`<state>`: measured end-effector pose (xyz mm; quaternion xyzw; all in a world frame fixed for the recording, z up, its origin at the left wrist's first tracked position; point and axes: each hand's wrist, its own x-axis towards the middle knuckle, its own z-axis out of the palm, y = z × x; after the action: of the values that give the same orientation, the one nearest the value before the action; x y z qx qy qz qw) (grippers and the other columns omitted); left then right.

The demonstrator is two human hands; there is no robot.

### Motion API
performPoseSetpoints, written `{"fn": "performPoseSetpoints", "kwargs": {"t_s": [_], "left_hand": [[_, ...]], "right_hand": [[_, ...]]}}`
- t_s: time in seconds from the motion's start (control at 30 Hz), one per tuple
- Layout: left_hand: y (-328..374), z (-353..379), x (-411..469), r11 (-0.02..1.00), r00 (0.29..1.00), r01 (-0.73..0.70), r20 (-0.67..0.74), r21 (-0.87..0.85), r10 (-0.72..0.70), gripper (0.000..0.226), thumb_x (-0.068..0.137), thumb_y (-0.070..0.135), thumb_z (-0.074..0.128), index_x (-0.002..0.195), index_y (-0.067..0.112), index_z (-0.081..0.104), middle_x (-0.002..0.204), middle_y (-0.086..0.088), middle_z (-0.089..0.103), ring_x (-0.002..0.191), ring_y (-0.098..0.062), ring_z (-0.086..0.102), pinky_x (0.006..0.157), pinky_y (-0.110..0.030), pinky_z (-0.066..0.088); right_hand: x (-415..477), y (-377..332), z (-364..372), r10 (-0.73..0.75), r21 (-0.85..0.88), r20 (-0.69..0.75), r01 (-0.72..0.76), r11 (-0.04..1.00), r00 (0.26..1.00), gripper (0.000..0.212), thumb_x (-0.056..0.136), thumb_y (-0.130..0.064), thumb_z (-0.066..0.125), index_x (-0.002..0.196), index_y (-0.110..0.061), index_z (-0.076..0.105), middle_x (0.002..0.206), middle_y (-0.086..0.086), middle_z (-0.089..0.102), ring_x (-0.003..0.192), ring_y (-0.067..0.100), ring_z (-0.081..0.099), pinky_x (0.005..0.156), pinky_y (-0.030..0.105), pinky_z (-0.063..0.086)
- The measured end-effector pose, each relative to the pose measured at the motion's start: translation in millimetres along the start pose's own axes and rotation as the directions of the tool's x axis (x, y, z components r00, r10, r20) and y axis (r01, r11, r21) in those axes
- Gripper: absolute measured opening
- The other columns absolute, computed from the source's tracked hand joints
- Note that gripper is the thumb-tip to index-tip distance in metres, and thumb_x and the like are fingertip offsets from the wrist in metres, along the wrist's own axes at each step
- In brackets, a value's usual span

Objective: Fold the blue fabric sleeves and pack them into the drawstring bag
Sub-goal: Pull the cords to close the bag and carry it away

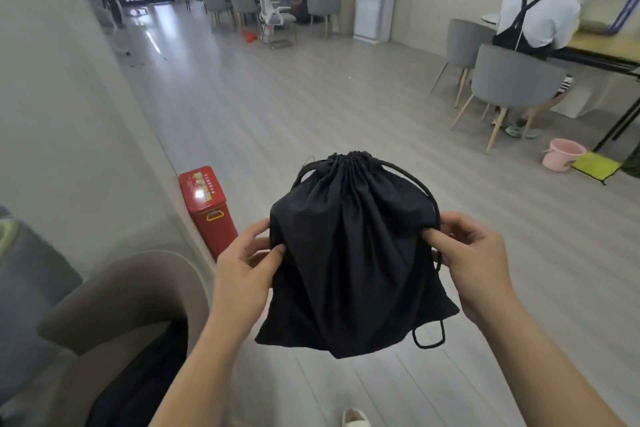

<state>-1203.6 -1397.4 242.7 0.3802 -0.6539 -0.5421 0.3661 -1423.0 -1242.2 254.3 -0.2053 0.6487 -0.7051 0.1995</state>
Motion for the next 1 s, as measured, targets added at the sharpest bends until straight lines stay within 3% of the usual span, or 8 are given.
{"fn": "performPoseSetpoints", "kwargs": {"t_s": [0.13,0.3,0.43,0.6,0.77,0.83,1.0], "left_hand": [[5.2,13.8,98.6,0.999,0.997,0.033,-0.074,-0.013,-0.034,0.04,0.094,0.004,0.065,0.116,0.037,0.067,0.093,0.01,0.075,0.088,-0.011,0.072,0.069,-0.026,0.061],[-0.2,11.2,227.3,0.994,0.975,0.048,-0.212,-0.097,-0.068,0.047,0.091,-0.002,0.065,0.11,0.04,0.071,0.093,-0.007,0.075,0.088,-0.024,0.072,0.081,-0.049,0.059],[-8.4,1.7,341.6,0.992,0.955,0.029,-0.29,-0.126,-0.064,0.045,0.09,-0.006,0.065,0.112,0.033,0.07,0.093,-0.005,0.074,0.081,-0.012,0.069,0.076,-0.036,0.054],[-16.5,-23.6,494.0,0.987,0.946,0.007,-0.319,-0.159,-0.059,0.04,0.092,-0.002,0.064,0.116,0.029,0.069,0.092,0.001,0.076,0.082,-0.017,0.072,0.065,-0.03,0.058],[-13.7,-37.6,635.1,0.992,0.933,0.031,-0.352,-0.119,-0.071,0.043,0.09,0.004,0.068,0.101,0.045,0.068,0.093,0.006,0.077,0.087,-0.015,0.073,0.079,-0.038,0.058],[-17.3,-42.2,692.7,0.993,0.927,0.041,-0.366,-0.106,-0.078,0.042,0.091,0.006,0.068,0.101,0.046,0.067,0.091,0.007,0.076,0.088,-0.017,0.073,0.078,-0.039,0.059],[-25.6,-56.4,834.5,0.998,0.939,0.031,-0.34,-0.055,-0.048,0.037,0.094,0.008,0.065,0.108,0.042,0.063,0.084,0.016,0.074,0.074,0.003,0.07,0.059,-0.019,0.056]], "right_hand": [[110.6,0.9,45.9,0.018,0.026,0.082,-0.02,0.999,0.996,0.02,0.084,0.009,0.068,0.09,-0.008,0.075,0.069,-0.004,0.074,0.062,0.009,0.066,0.057,0.02,0.051],[242.9,2.8,131.1,0.021,0.045,0.178,-0.029,0.999,0.984,0.018,0.084,0.008,0.069,0.089,-0.009,0.075,0.073,-0.001,0.076,0.063,0.009,0.068,0.056,0.018,0.052],[349.3,7.5,211.2,-0.002,0.05,0.244,-0.011,0.999,0.97,0.018,0.083,0.009,0.069,0.087,-0.008,0.075,0.072,0.001,0.074,0.063,0.01,0.067,0.056,0.02,0.052],[477.6,4.0,315.5,-0.027,0.048,0.269,0.014,0.999,0.963,0.019,0.083,0.01,0.068,0.085,-0.007,0.075,0.071,0.002,0.074,0.062,0.013,0.068,0.056,0.022,0.053],[589.3,6.5,404.4,-0.001,0.057,0.265,-0.015,0.998,0.964,0.02,0.083,0.01,0.068,0.087,-0.008,0.076,0.077,0.005,0.077,0.068,0.015,0.07,0.061,0.024,0.052],[634.3,9.1,437.7,0.005,0.048,0.275,-0.019,0.999,0.962,0.019,0.083,0.009,0.069,0.087,-0.008,0.076,0.077,0.005,0.077,0.068,0.015,0.071,0.061,0.024,0.053],[757.3,24.9,525.3,0.012,0.028,0.336,-0.022,0.999,0.942,0.019,0.084,0.008,0.069,0.088,-0.008,0.076,0.075,0.006,0.076,0.067,0.017,0.07,0.06,0.027,0.055]]}}
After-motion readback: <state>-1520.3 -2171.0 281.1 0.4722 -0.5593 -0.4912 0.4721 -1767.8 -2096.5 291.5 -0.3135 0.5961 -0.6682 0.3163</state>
